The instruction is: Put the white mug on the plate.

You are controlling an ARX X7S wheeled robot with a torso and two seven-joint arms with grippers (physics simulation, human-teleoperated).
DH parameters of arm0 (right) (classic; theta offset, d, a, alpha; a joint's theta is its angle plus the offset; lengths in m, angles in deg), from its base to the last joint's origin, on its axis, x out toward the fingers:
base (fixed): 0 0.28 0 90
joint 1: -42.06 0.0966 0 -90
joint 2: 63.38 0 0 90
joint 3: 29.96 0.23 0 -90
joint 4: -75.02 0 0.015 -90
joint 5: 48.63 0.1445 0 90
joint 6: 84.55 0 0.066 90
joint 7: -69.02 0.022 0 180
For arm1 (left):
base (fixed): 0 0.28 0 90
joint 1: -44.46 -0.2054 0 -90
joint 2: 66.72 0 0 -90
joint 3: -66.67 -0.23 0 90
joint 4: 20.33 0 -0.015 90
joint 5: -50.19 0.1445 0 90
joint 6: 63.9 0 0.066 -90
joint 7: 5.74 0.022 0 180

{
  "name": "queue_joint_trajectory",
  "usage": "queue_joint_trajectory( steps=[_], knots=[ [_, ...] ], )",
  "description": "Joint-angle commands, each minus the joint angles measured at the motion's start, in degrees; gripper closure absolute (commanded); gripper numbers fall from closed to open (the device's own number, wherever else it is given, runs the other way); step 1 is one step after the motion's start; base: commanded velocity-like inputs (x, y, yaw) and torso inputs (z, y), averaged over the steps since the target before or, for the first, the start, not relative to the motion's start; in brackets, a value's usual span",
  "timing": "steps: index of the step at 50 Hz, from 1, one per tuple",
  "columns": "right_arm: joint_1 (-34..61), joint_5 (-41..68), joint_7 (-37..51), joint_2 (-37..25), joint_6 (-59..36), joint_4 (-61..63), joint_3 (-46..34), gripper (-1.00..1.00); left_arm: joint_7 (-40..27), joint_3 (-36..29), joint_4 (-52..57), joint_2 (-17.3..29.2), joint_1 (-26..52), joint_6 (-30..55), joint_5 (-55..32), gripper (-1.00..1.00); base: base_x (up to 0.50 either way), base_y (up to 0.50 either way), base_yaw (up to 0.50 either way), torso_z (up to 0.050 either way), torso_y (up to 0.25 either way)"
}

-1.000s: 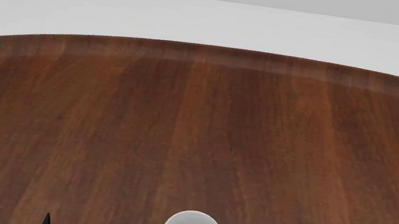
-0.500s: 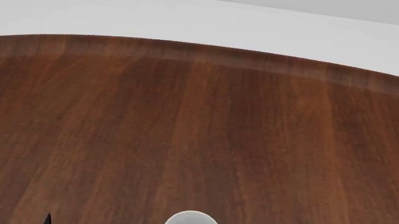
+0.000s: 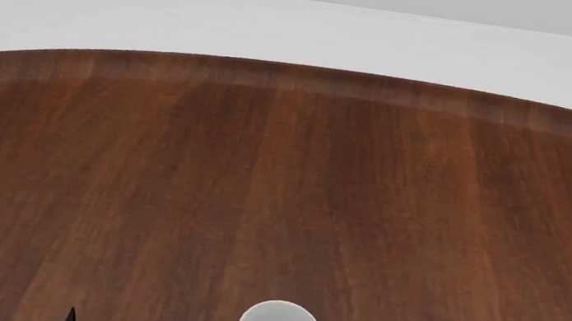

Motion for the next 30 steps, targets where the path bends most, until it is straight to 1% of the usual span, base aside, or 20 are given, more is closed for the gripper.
queue_joint_trajectory(
  steps=[1, 7, 10, 22, 30],
  knots=[
    [-0.50, -0.99, 0.57, -0.40, 1.02, 0.74, -1.11, 1.00, -0.17, -0.34, -0.22, 0.26, 0.01, -0.17, -0.17, -1.00, 0.00, 0.00, 0.00, 0.000, 0.000],
    [-2.73, -1.38, 2.85, -1.69, 0.66, 5.66, -0.90, 1.00, -0.27, -0.42, -0.21, 0.49, -0.02, -0.14, -0.28, -1.00, 0.00, 0.00, 0.00, 0.000, 0.000],
    [-4.49, -1.49, 4.66, -2.82, -0.39, 10.74, -0.59, 1.00, -0.47, -0.52, -0.67, 0.23, 0.50, 0.07, -0.23, -1.00, 0.00, 0.00, 0.00, 0.000, 0.000],
    [-17.76, -0.61, 11.71, -8.17, -0.94, 32.55, 3.34, 1.00, -0.71, -0.65, -1.46, 0.45, 0.71, 0.05, -0.50, -1.00, 0.00, 0.00, 0.00, 0.000, 0.000],
    [-24.75, 0.23, 14.14, -11.35, -1.86, 44.24, 4.92, 1.00, -0.99, -0.84, -1.44, 0.60, 0.55, -0.01, -0.51, -1.00, 0.00, 0.00, 0.00, 0.000, 0.001]
  ],
)
